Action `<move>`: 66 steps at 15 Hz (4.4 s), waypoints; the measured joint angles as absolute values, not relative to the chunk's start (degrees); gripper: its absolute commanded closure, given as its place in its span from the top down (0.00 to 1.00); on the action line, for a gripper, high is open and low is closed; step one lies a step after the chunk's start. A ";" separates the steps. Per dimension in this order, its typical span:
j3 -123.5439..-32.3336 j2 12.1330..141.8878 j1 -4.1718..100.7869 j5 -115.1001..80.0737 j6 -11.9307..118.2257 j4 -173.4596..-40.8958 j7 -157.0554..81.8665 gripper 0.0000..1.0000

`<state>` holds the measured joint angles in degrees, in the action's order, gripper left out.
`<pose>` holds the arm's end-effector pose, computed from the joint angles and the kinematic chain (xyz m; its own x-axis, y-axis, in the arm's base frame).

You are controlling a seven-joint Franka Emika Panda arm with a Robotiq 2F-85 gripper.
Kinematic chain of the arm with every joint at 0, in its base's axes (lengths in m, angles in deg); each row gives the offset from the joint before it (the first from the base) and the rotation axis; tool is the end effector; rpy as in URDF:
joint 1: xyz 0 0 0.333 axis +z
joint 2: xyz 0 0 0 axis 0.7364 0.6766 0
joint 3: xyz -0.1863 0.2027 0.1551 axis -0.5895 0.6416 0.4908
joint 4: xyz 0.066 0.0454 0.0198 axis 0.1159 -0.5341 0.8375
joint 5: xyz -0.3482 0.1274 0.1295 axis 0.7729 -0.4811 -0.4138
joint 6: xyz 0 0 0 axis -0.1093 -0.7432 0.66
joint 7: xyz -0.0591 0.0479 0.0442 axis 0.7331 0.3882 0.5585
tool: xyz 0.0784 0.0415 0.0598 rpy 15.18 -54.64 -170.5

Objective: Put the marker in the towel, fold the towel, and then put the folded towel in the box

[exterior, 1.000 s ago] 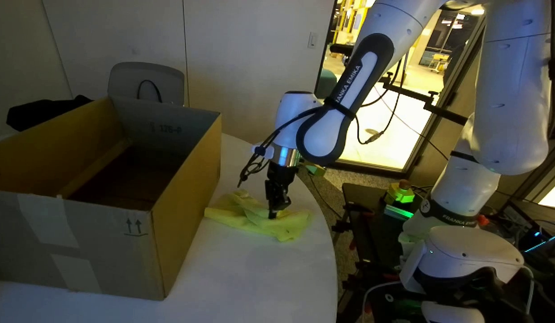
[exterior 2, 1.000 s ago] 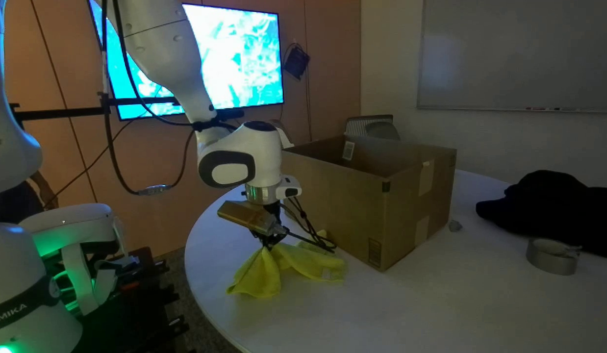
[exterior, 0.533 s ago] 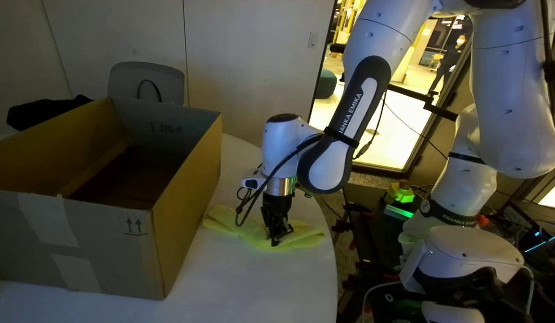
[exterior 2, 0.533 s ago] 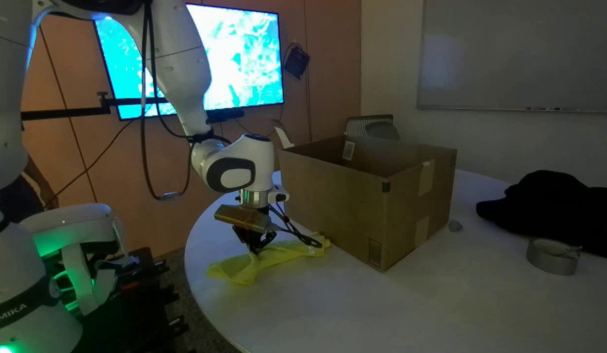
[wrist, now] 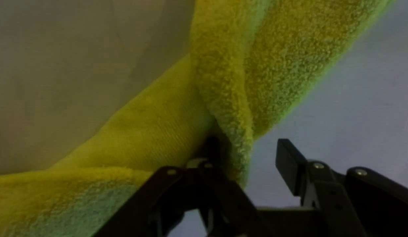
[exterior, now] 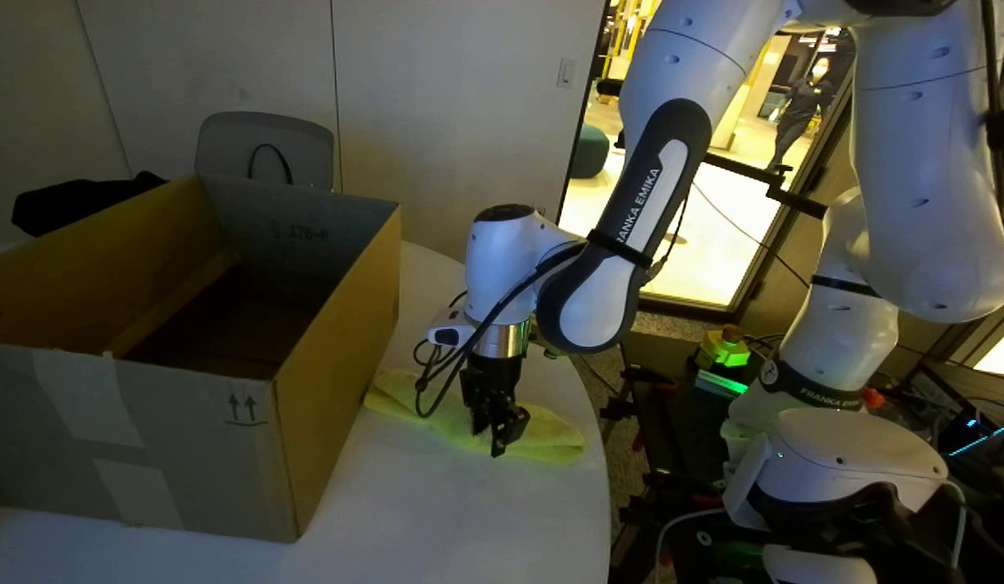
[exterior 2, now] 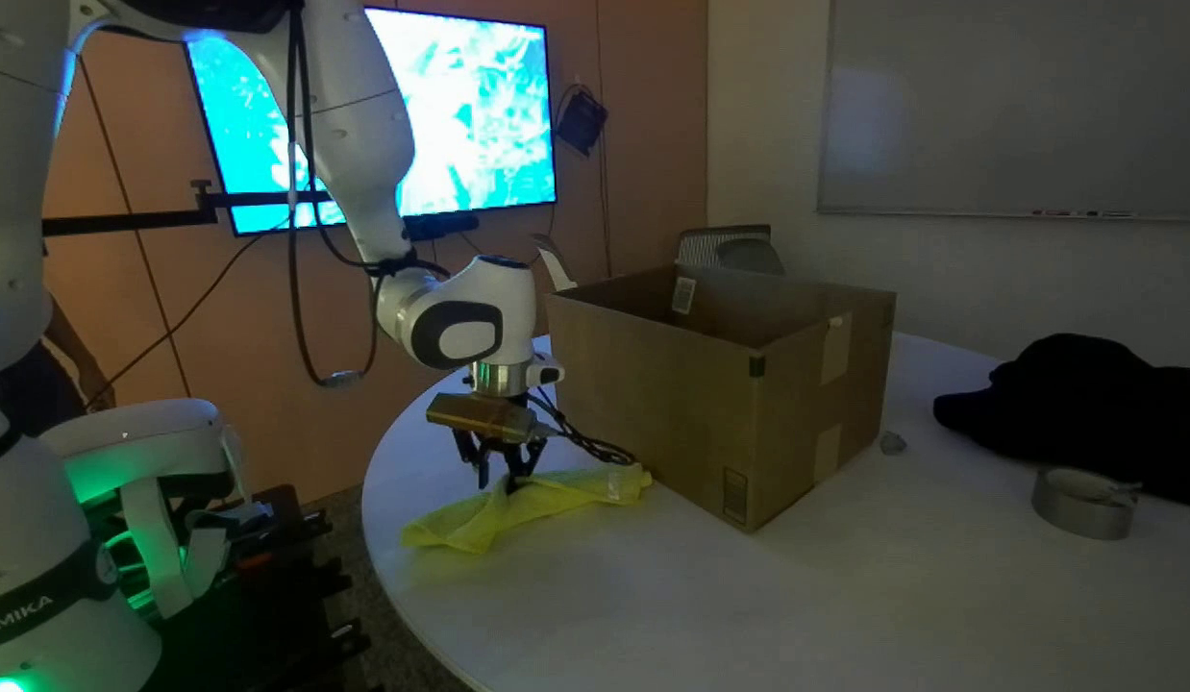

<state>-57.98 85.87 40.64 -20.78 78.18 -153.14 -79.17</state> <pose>0.4720 0.0877 0.1336 0.7130 0.7007 0.0266 0.6975 -0.7048 -0.1294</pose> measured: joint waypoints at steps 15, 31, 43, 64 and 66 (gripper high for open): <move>-60.12 82.18 38.73 -19.74 77.33 -154.83 -97.92 1.00; -63.95 92.75 41.33 -16.22 78.01 -147.80 -94.15 0.50; -63.89 90.26 38.52 -16.35 79.40 -149.04 -88.18 0.03; -68.04 62.70 41.66 -27.51 75.86 -137.34 -74.36 0.03; -68.10 64.58 43.30 -27.06 75.12 -133.15 -71.45 0.03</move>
<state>-68.10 64.58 43.30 -27.06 75.12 -133.15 -71.45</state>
